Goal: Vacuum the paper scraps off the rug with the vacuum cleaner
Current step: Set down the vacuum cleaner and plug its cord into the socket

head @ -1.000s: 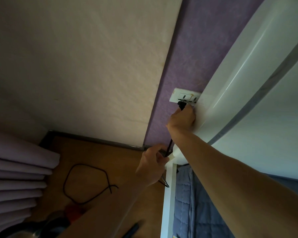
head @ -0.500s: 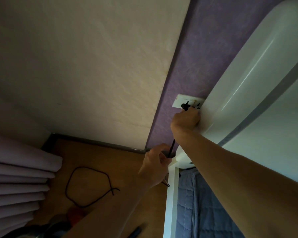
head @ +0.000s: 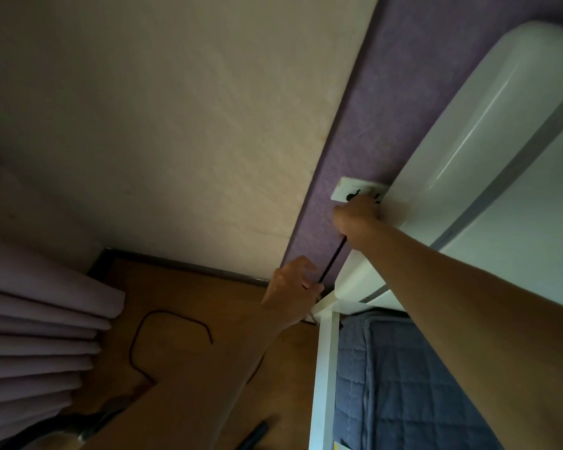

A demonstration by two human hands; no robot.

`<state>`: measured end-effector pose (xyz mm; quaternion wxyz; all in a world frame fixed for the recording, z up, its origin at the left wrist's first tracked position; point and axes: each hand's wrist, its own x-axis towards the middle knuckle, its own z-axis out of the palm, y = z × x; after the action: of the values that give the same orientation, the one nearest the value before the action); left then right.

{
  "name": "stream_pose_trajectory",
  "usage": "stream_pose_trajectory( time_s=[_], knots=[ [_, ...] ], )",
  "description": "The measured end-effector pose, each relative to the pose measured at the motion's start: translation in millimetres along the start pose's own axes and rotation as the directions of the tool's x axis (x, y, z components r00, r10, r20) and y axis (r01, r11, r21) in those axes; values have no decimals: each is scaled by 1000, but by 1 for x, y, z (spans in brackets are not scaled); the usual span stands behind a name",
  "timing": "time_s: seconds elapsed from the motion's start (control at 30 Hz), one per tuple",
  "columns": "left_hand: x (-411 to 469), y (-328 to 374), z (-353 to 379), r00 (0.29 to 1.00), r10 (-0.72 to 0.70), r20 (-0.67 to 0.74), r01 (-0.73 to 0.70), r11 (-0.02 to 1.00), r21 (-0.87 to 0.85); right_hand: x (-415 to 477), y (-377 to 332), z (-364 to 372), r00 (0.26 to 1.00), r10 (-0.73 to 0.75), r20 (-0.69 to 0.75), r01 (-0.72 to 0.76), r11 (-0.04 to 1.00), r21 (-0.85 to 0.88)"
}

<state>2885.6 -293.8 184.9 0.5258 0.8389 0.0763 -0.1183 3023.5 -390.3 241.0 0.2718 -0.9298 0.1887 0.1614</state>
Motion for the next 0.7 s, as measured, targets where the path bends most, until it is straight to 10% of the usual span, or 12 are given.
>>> stream_pose_trajectory(
  time_s=[0.37,0.7],
  knots=[
    [-13,48,-126,993,-101,66,44,810,585,-81,3,-45,905,-322,277,418,792,-446],
    [-92,111,-233,997,52,58,-78,579,811,-196,-32,-96,881,-393,264,473,694,-542]
  ],
)
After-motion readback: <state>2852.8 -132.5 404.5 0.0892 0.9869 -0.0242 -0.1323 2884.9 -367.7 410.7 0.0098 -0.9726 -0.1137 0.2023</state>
